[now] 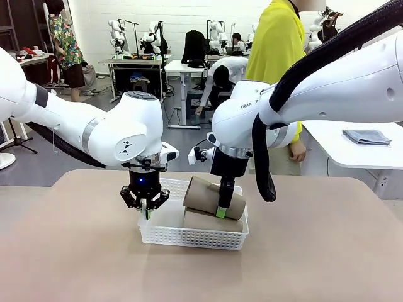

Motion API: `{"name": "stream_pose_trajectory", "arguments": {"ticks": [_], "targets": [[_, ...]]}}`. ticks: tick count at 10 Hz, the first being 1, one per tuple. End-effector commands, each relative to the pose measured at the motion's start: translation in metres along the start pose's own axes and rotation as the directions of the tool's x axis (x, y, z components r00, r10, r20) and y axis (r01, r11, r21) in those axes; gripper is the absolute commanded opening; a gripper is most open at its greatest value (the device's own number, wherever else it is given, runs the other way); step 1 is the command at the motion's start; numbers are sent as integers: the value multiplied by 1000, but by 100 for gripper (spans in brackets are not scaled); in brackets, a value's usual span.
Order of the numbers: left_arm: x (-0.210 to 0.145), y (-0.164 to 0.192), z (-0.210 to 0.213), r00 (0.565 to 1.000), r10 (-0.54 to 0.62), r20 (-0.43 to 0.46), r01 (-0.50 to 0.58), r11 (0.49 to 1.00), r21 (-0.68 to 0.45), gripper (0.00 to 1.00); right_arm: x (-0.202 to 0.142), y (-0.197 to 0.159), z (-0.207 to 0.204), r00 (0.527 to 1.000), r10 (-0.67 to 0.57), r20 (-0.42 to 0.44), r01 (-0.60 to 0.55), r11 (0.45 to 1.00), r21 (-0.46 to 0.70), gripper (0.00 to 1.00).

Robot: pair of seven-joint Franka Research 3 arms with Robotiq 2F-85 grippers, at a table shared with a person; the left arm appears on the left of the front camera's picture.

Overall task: Clean and organize the cups into the basket.
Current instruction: Pick up the Reusable plastic cup from the right side of the table and stack it inside the Organizing basket in the center of the table.

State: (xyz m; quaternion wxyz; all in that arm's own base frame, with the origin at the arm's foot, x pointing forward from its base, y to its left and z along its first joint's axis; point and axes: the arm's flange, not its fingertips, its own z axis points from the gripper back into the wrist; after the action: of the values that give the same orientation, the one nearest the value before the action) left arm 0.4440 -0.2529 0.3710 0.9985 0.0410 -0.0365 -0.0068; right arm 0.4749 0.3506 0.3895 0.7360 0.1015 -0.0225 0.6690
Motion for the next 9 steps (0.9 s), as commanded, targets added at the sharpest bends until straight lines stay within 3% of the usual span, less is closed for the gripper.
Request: {"name": "stream_pose_trajectory", "arguments": {"ticks": [1,3,5,7,9], "targets": [[-1,0,1,1000,-2,3,2,1000,2,0,0,3,6,1000,7,-22,-8,1000,-12,100],[-1,0,1,1000,-2,3,2,1000,2,0,-3,6,12,1000,10,-8,-10,1000,-18,100],[-1,0,1,1000,-2,3,2,1000,2,0,-31,21,55,996,7,92,-3,999,-43,100],[-1,0,1,1000,-2,3,2,1000,2,0,-102,45,108,971,-18,237,15,1000,14,100],[-1,0,1,1000,-2,3,2,1000,2,0,-200,66,130,919,-38,393,-2,995,102,100]]}}
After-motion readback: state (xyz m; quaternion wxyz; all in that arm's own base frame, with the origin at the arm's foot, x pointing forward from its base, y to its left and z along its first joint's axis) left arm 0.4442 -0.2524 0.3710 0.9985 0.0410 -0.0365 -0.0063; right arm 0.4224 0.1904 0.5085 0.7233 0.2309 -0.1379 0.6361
